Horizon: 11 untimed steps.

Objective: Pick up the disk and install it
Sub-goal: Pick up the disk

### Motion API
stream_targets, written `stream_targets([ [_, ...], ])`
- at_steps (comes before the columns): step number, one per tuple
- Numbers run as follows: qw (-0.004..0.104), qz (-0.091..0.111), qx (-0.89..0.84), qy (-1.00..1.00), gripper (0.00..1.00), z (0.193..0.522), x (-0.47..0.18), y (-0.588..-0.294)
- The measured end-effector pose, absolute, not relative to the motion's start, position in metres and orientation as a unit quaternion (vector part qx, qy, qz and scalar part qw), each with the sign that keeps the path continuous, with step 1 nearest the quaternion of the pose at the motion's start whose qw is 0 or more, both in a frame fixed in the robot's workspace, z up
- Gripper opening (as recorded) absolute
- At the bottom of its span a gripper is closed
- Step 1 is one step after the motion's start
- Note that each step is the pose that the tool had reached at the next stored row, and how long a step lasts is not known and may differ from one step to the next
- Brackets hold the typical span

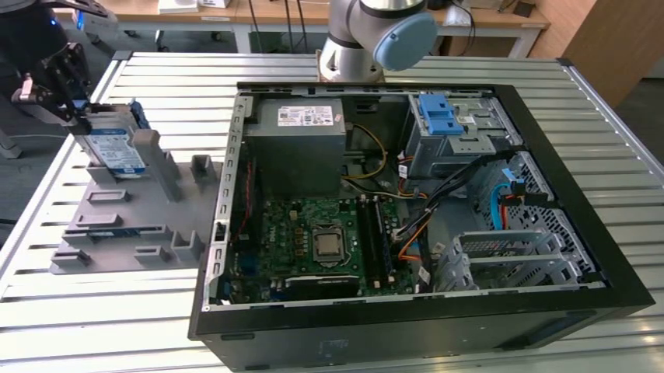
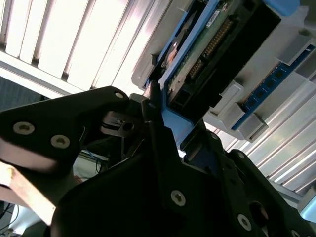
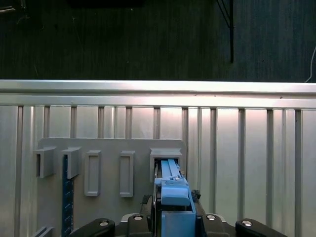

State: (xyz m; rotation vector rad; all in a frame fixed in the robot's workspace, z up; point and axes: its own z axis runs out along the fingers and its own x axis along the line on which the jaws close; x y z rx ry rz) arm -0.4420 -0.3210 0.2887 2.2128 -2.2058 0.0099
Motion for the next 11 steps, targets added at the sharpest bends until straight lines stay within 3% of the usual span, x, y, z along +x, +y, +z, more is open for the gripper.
stream_targets([
  [1,0.008,0.003,0.708,-0.706,0.38,0.2878,-0.4420,-0.3217],
  [2,0.008,0.003,0.708,-0.706,0.44,0.2870,-0.4420,-0.3223],
  [8,0.008,0.004,0.708,-0.706,0.44,0.2870,-0.4422,-0.3227],
  [10,0.008,0.004,0.708,-0.706,0.42,0.2882,-0.4421,-0.3227],
  [11,0.008,0.004,0.708,-0.706,0.36,0.2888,-0.4421,-0.3227],
])
